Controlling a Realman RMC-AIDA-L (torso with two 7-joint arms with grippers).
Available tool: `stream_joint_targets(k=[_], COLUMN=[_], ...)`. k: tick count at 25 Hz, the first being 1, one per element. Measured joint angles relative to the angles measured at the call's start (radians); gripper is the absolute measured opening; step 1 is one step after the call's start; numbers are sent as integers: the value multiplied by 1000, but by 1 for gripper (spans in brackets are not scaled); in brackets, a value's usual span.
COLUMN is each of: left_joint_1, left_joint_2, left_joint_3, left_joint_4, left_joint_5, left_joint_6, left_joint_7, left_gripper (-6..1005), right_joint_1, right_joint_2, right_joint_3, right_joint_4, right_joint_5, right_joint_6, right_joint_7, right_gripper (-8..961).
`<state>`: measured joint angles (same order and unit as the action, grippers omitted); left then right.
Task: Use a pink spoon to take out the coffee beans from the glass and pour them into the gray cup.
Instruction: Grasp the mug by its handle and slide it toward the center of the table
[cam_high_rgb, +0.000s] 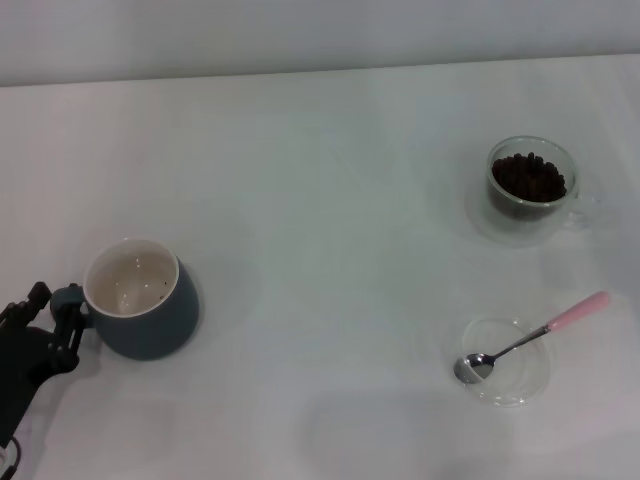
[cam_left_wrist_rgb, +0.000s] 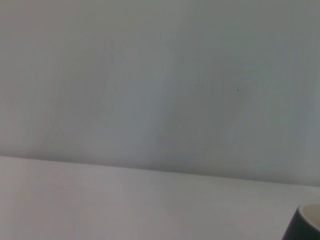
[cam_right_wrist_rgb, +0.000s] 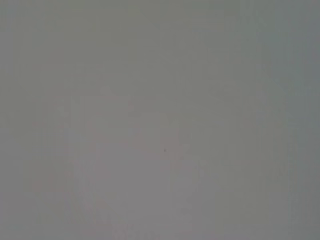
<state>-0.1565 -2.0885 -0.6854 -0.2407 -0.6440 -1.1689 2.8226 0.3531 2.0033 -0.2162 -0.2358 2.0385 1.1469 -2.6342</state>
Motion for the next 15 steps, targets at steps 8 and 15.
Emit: stream_joint_targets(k=[8, 15], left_joint_1=[-6, -42], left_joint_2=[2, 4], left_joint_3=[4, 13], left_joint_4=[-19, -20], left_joint_5=[9, 29], left_joint_6=[1, 12], left_joint_7=[2, 2], left_gripper=[306, 235], right_joint_1=[5, 0], right_joint_2=[0, 0], right_joint_3=[0, 0], right_joint_4=[-1, 2], right_joint_5=[2, 3], right_joint_6=[-19, -14], right_joint_7=[-1, 0], right_gripper=[816, 817])
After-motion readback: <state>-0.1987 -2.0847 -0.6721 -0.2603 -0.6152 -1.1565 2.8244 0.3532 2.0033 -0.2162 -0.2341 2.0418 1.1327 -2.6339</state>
